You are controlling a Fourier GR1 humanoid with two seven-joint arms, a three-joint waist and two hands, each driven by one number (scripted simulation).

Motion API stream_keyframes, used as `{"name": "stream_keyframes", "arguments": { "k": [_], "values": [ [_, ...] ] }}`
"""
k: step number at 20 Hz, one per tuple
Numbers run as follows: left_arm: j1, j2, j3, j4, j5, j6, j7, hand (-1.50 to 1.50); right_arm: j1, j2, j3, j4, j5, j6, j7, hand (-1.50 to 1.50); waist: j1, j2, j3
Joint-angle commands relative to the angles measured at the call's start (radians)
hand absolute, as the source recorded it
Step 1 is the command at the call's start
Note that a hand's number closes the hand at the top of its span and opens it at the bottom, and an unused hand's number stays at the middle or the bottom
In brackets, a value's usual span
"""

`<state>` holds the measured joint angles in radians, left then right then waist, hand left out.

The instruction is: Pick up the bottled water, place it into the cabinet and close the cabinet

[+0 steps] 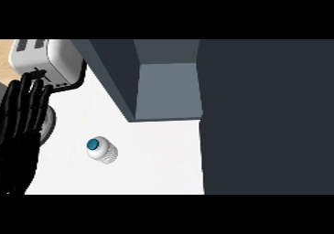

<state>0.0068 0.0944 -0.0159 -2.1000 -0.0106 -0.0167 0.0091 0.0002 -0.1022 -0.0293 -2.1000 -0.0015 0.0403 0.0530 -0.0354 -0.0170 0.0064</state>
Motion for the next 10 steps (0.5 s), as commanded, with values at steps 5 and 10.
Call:
{"name": "stream_keyframes", "arguments": {
  "k": [5,10],
  "values": [
    [-0.012,0.041,-0.17,-0.039,0.193,-0.257,-0.028,-1.5,0.107,-0.012,0.019,-0.14,-0.005,0.043,-0.037,-1.5,0.014,0.011,-0.007],
    [0.149,-0.009,-0.211,0.089,0.39,-0.233,0.223,-1.5,0.148,0.099,0.1,-0.065,-0.249,0.029,0.138,-1.5,0.032,0.021,-0.006]
  ]
}}
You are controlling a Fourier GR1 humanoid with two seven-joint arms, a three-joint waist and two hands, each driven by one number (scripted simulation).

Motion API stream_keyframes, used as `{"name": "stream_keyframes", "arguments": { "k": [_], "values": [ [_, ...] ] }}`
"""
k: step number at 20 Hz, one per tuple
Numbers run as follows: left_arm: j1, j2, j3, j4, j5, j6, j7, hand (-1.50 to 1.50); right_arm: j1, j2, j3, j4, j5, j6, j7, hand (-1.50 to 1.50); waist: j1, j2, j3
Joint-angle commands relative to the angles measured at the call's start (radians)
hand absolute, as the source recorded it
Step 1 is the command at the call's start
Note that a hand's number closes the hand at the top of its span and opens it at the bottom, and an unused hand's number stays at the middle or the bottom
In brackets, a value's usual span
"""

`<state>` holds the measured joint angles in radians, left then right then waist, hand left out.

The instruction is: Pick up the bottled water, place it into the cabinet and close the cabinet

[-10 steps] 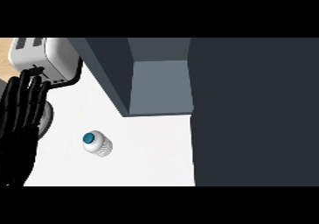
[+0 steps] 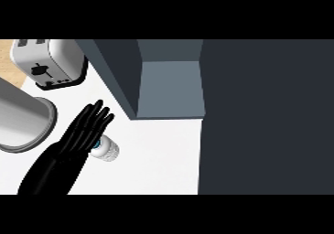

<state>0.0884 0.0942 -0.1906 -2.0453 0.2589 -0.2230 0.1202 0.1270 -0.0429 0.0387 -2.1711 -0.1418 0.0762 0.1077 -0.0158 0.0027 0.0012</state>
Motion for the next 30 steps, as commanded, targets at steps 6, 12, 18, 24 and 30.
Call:
{"name": "stream_keyframes", "arguments": {
  "k": [6,12,18,24,30],
  "values": [
    [0.19,0.122,0.093,-0.063,0.329,-0.137,0.171,-1.5,0.211,-0.003,-0.009,-0.136,-0.235,0.068,0.121,-1.5,0.014,-0.005,-0.001],
    [0.269,0.166,0.191,-0.146,0.437,-0.189,0.208,-1.5,0.312,0.012,0.032,-0.127,-0.215,0.118,0.047,-1.5,0.016,-0.005,-0.001],
    [0.34,0.203,0.32,-0.033,0.484,-0.367,0.121,-1.5,0.345,0.005,0.016,-0.119,-0.226,0.148,0.008,-1.5,0.019,-0.005,-0.001],
    [0.234,0.121,0.287,0.077,0.371,-0.35,0.101,-1.5,0.453,0.0,0.016,-0.158,-0.225,0.21,-0.073,-1.5,0.008,-0.004,-0.001],
    [0.265,0.127,0.362,0.089,0.41,-0.413,0.085,-1.5,0.379,0.042,0.086,-0.068,-0.111,0.172,-0.106,-1.5,0.015,-0.004,-0.001]
  ]
}}
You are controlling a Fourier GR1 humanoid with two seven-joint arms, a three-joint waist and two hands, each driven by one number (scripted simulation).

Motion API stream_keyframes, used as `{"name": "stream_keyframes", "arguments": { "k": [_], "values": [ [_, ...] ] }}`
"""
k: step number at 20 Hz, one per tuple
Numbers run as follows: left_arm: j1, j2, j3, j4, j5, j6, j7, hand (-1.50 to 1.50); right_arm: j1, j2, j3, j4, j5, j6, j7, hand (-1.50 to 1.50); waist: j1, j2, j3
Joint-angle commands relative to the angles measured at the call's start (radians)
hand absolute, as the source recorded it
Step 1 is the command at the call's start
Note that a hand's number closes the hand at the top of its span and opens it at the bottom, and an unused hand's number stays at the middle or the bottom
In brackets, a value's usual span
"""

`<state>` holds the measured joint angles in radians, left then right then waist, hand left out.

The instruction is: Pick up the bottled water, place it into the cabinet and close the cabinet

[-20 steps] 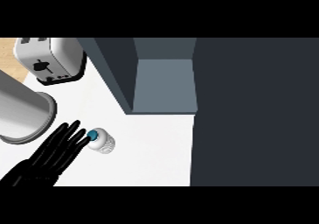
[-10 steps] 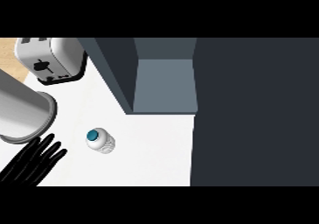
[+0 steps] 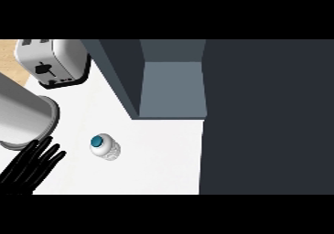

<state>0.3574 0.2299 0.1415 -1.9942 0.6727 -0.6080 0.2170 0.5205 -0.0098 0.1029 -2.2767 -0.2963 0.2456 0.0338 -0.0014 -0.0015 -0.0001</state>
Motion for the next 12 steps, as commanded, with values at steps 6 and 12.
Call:
{"name": "stream_keyframes", "arguments": {
  "k": [6,12],
  "values": [
    [-0.116,-0.005,0.099,0.192,-0.073,-0.025,-0.064,-1.5,0.109,-0.021,0.011,-0.046,-0.022,0.036,-0.05,-1.5,-0.007,0.0,0.0],
    [-0.194,0.067,0.165,0.324,-0.068,-0.121,-0.099,-1.5,0.05,-0.029,0.005,0.024,0.007,0.04,-0.079,-1.5,-0.003,0.001,0.0]
  ]
}}
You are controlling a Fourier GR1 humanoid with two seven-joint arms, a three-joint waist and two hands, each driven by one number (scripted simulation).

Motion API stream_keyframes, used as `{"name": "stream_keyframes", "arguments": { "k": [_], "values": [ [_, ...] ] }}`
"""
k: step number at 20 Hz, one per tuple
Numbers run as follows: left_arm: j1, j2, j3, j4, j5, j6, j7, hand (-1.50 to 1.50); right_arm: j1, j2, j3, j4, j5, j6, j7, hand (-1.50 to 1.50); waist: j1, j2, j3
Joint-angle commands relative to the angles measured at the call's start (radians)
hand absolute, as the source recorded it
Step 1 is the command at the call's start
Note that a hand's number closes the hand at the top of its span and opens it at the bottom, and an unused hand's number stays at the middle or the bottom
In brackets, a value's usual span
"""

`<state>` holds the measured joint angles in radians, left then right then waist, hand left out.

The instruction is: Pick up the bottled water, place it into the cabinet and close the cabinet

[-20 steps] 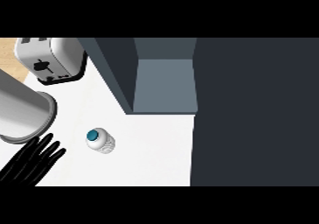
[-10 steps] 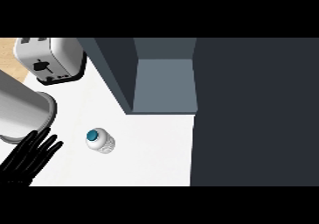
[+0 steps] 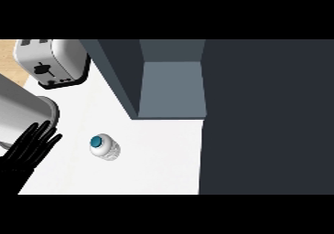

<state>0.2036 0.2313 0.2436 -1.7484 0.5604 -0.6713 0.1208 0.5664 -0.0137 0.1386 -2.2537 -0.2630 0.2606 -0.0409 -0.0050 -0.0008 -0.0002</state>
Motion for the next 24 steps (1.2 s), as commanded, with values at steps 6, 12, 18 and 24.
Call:
{"name": "stream_keyframes", "arguments": {
  "k": [6,12,18,24],
  "values": [
    [-0.152,-0.016,0.011,0.253,-0.248,-0.029,-0.162,-1.5,0.117,0.0,0.052,0.018,0.041,0.064,-0.122,-1.5,-0.008,0.0,0.0],
    [-0.137,-0.028,-0.016,0.404,-0.405,-0.061,-0.355,-1.5,0.082,-0.029,0.014,-0.088,-0.022,0.028,-0.013,-1.5,-0.001,0.0,0.0],
    [-0.34,-0.019,-0.001,0.725,-0.443,-0.016,-0.404,-1.5,0.075,0.005,0.044,0.066,0.05,0.061,-0.153,-1.5,-0.007,0.001,0.0],
    [-0.442,0.021,0.013,1.003,-0.484,-0.058,-0.521,-1.5,0.14,-0.023,0.033,-0.027,0.009,0.067,-0.1,-1.5,-0.013,0.002,-0.001]
  ]
}}
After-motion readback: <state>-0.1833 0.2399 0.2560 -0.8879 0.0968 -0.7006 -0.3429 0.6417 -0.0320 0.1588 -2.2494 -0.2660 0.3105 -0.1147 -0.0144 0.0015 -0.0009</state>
